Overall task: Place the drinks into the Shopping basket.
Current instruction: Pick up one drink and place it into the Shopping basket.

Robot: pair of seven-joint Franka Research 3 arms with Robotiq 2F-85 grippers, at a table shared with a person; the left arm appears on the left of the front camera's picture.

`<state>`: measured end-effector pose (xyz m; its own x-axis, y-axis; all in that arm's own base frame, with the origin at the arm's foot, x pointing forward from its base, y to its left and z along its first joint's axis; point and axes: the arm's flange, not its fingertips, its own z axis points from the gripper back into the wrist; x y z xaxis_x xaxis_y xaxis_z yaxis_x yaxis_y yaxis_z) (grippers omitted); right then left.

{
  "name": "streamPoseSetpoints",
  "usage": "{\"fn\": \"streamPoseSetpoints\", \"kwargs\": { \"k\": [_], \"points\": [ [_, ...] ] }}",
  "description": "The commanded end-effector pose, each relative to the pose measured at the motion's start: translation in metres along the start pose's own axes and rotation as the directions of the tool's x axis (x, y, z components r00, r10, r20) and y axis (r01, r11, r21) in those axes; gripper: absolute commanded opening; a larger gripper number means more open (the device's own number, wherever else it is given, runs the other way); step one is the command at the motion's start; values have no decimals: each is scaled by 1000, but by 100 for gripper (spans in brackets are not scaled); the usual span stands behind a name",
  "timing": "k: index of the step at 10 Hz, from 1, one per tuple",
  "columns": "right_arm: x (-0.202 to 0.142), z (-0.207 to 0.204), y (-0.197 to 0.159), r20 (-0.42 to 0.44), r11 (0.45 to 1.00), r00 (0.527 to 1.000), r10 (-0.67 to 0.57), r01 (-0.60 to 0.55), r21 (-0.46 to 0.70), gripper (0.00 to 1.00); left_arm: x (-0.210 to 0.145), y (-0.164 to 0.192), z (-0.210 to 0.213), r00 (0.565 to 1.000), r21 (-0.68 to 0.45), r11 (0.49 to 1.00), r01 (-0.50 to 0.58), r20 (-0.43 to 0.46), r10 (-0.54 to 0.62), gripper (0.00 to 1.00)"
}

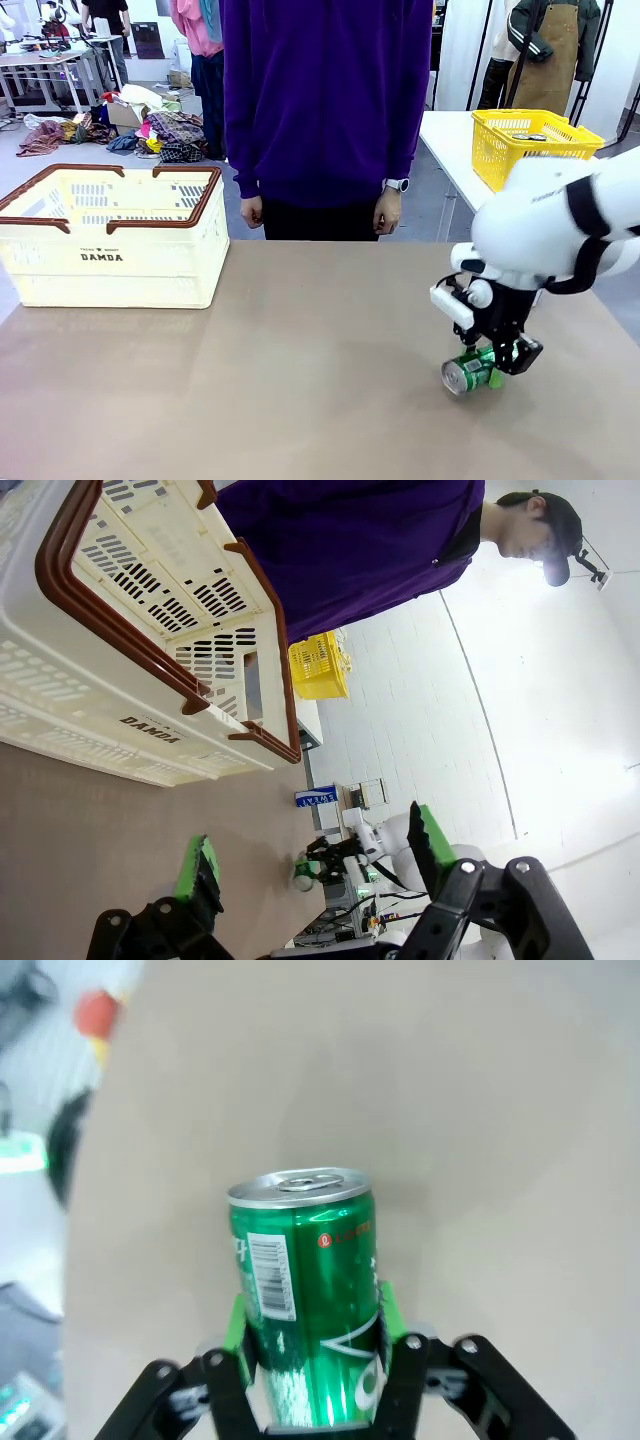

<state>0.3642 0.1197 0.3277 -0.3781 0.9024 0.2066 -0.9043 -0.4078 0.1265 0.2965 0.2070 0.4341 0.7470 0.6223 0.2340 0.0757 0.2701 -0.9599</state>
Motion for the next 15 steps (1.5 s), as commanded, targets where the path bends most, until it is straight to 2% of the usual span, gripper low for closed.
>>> {"fn": "streamPoseSetpoints", "kwargs": {
  "k": [1,2,3,4,5,6,7,9,10,11,12,14,15],
  "points": [
    [14,80,43,135,992,988,-73,86,-95,0,-2,-2,3,1000,-4,1000,0,-10,0,100],
    [21,119,52,254,977,958,-133,170,-128,0,-2,-2,3,1000,-4,1000,0,-10,0,100],
    [22,141,53,414,927,873,-255,343,-151,0,-2,-2,3,1000,-4,1000,0,-10,0,100],
    [18,149,56,536,830,752,-384,536,-158,0,-2,-2,3,1000,-4,1000,0,-10,0,100],
    [10,141,61,575,796,717,-393,578,-177,0,-2,-2,3,1000,-4,1000,0,-10,0,100],
    [-3,110,64,441,774,774,-454,588,-235,0,-2,-2,3,1000,-4,1000,0,-10,0,100],
    [15,163,68,476,902,821,-315,415,-121,0,-2,-2,3,1000,-4,1000,0,-10,0,100],
    [15,163,68,476,902,821,-315,415,-121,0,-2,-2,3,1000,-4,1000,0,-10,0,100],
    [3,146,69,483,859,791,-375,493,-140,0,-2,-2,3,1000,-4,1000,0,-10,0,100],
    [9,137,69,536,780,666,-519,625,-22,0,-2,-2,3,1000,-4,1000,0,-10,0,100],
    [24,146,54,539,730,595,-596,682,55,0,-2,-2,3,1000,-4,1000,0,-10,0,100],
    [69,174,-30,553,551,357,-753,801,233,0,-2,-2,3,1000,-4,1000,0,-10,0,100],
    [98,170,-92,473,421,242,-847,848,321,0,-2,-2,3,1000,-4,1000,0,-10,0,100]
  ]
}}
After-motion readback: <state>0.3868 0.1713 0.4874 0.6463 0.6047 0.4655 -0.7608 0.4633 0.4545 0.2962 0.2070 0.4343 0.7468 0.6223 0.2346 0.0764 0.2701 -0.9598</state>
